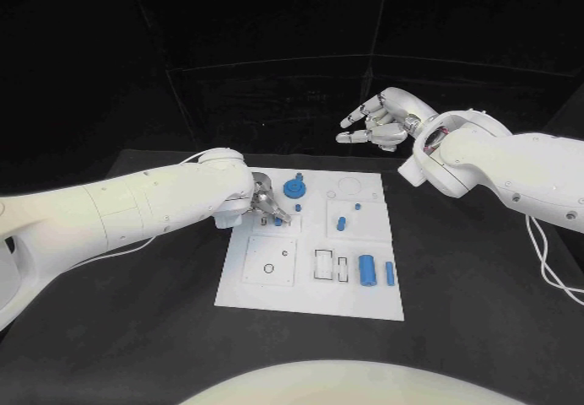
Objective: Assemble the parts on the task board
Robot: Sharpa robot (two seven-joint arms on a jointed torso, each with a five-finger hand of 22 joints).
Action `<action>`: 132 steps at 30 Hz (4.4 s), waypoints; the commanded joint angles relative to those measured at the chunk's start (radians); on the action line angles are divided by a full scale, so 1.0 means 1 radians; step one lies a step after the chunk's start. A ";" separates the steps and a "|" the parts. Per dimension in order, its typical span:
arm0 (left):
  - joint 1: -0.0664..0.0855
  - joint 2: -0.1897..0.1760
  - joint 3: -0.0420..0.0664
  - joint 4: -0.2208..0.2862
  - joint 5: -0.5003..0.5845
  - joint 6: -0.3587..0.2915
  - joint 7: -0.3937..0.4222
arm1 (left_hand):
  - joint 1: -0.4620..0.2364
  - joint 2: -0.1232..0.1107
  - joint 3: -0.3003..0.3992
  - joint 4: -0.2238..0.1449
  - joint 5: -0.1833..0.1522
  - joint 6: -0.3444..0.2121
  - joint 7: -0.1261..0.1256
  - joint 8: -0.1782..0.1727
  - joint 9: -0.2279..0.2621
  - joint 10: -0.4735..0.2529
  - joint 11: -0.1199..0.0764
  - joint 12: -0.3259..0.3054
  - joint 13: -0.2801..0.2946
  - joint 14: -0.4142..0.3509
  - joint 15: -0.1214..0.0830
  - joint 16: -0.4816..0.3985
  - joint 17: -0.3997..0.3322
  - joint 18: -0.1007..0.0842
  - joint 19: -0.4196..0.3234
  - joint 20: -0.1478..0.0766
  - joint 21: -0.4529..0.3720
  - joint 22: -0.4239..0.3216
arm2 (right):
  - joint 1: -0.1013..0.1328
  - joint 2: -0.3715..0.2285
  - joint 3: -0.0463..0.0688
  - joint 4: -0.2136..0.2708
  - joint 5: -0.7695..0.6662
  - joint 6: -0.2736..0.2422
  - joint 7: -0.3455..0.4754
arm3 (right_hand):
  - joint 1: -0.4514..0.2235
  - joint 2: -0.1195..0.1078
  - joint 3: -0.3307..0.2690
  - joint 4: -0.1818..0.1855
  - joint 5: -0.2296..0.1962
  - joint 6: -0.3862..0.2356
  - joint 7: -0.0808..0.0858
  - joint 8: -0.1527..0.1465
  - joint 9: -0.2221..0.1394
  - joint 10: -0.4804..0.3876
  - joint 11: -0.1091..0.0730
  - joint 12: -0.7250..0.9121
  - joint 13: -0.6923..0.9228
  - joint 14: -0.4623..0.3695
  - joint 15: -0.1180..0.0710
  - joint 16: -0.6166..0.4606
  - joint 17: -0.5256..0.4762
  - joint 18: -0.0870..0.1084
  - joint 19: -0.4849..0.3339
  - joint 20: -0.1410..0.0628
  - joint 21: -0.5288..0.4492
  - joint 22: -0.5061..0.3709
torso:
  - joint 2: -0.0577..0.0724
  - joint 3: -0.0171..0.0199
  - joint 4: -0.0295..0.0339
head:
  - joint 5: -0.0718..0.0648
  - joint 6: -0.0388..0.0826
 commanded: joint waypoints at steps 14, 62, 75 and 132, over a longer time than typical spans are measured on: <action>0.015 -0.071 0.118 0.047 0.031 -0.040 0.031 | 0.014 -0.039 -0.182 0.103 -0.014 -0.057 0.021 -0.051 -0.012 -0.067 0.014 -0.084 -0.111 0.106 0.003 0.003 0.263 0.007 -0.016 -0.007 -0.060 -0.078 | 0.002 0.003 0.001 -0.012 -0.003 0.010 0.013 | -0.001 0.008 -0.012 0.003 -0.004 0.005 -0.002 0.004 0.000 0.005 0.000 -0.001 -0.002 0.060 -0.004 -0.006 0.056 0.017 0.002 -0.005 -0.008 -0.003 | 0.000 -0.0006 -0.0014 | -0.006 0.009; -0.001 0.125 0.111 -0.401 -0.100 0.148 0.125 | 0.127 0.060 -0.267 0.099 -0.013 -0.033 0.047 -0.143 -0.125 -0.073 0.038 -0.086 -0.125 0.106 0.026 0.003 0.263 0.009 -0.012 0.019 -0.072 -0.081 | 0.002 0.020 0.001 -0.019 -0.003 0.014 0.015 | 0.000 0.011 -0.015 0.005 -0.006 0.005 -0.002 0.004 0.000 0.007 0.000 0.001 -0.001 0.060 -0.004 -0.005 0.058 0.017 0.003 -0.005 -0.008 -0.002 | 0.002 -0.0002 0.0001 | 0.005 0.011; -0.003 0.130 0.111 -0.398 -0.100 0.160 0.133 | 0.165 0.067 -0.270 0.080 -0.013 -0.023 0.045 -0.143 -0.133 -0.071 0.036 -0.086 -0.126 0.106 0.024 0.003 0.263 0.008 -0.011 0.018 -0.069 -0.076 | 0.002 0.022 0.001 -0.020 -0.003 0.015 0.015 | 0.001 0.012 -0.016 0.005 -0.006 0.005 -0.002 0.004 0.000 0.007 0.000 0.002 -0.001 0.061 -0.004 -0.005 0.059 0.017 0.003 -0.005 -0.008 -0.002 | 0.002 -0.0003 -0.0003 | 0.004 0.010; 0.010 -0.080 0.108 -0.055 0.026 -0.012 0.141 | 0.144 -0.016 0.537 -0.210 0.178 -0.025 0.044 -0.087 -0.164 -0.053 0.031 -0.117 -0.158 0.106 0.023 0.003 0.263 0.010 -0.012 0.018 -0.081 -0.074 | 0.002 0.019 0.000 -0.030 -0.003 0.020 0.011 | 0.005 0.016 -0.017 0.006 -0.003 0.006 -0.002 0.005 0.000 0.009 0.000 0.006 0.003 0.062 -0.004 -0.003 0.062 0.017 0.005 -0.005 -0.007 0.000 | -0.006 0.0021 0.0122 | 0.012 -0.002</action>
